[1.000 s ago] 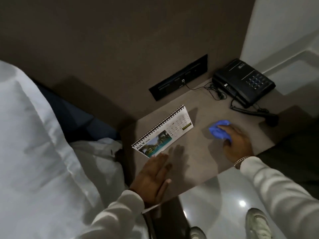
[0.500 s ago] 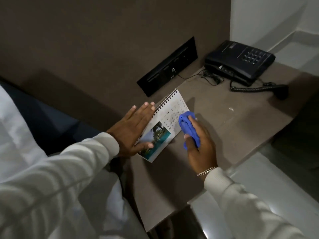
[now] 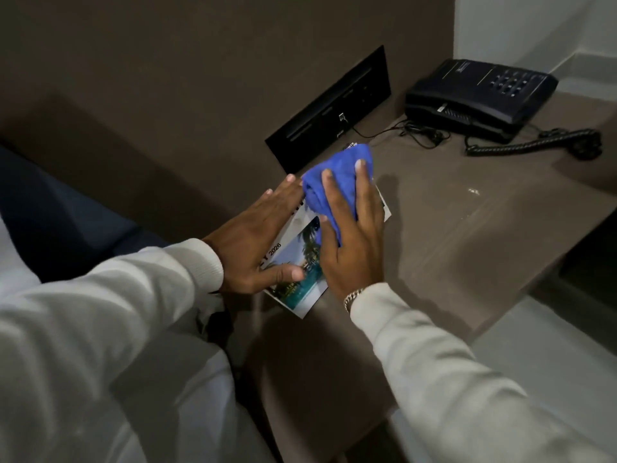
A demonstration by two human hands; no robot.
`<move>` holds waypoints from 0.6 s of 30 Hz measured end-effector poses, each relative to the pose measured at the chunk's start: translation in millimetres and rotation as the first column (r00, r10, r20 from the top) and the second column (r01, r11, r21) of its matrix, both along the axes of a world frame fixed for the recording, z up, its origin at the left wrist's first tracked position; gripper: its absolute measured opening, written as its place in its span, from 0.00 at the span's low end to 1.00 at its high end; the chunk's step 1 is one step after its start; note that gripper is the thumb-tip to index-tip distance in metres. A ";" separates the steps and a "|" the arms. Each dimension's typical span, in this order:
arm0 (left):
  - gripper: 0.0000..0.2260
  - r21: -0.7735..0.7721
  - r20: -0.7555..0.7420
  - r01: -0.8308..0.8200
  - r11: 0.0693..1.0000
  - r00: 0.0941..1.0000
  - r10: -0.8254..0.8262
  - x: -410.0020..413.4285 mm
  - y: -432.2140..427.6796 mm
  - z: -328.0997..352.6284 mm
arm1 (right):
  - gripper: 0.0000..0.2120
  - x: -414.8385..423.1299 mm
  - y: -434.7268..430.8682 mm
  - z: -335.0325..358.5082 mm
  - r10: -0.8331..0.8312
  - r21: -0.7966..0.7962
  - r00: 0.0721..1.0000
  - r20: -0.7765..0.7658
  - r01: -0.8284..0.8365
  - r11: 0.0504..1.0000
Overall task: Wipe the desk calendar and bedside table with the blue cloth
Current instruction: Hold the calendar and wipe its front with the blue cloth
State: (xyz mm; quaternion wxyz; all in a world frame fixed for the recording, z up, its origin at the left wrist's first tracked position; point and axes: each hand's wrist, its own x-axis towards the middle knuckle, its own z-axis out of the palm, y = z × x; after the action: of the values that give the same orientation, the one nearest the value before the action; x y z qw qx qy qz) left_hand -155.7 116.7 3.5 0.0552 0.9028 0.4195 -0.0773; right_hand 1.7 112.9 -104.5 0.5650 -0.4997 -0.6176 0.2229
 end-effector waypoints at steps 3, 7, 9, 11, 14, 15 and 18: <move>0.48 -0.024 0.019 -0.006 1.000 1.000 0.006 -0.1 0.7 1.5 | 0.31 -0.1 10.9 -10.5 -0.033 -0.094 0.999 -0.014 0.031 0.995; 0.48 -0.059 0.049 -0.026 0.998 0.998 0.029 1.7 0.5 2.6 | 0.30 -8.4 -14.4 -30.7 -0.075 -0.180 0.991 -0.108 0.055 0.982; 0.48 -0.062 0.056 -0.022 0.998 0.998 0.026 1.6 0.4 2.4 | 0.29 -18.3 -27.6 -31.3 -0.062 -0.154 0.989 -0.132 0.041 0.987; 0.48 -0.067 0.052 -0.020 0.998 0.998 0.024 1.3 0.2 1.5 | 0.28 -24.5 -29.7 -23.9 -0.019 -0.124 0.989 -0.145 0.001 0.992; 0.49 -0.064 0.051 -0.016 0.998 0.999 0.019 0.2 0.5 -1.2 | 0.29 -19.3 -7.1 -11.1 -0.019 -0.094 0.991 -0.132 0.007 0.996; 0.49 -0.059 0.055 -0.016 0.998 0.998 0.019 0.0 1.0 -1.8 | 0.29 -15.1 1.6 -9.3 -0.035 -0.097 0.992 -0.122 0.023 0.995; 0.48 -0.046 0.064 -0.013 0.999 0.998 0.015 -1.0 1.1 -1.4 | 0.28 -5.8 9.2 -13.4 -0.108 -0.194 0.985 -0.137 0.080 0.978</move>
State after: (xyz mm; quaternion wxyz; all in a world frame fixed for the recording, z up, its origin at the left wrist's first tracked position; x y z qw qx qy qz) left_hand -156.7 117.8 2.1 0.0897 0.9004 0.4219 -0.0576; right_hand -4.1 122.1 -117.9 0.5692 -0.5617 -0.5261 0.2893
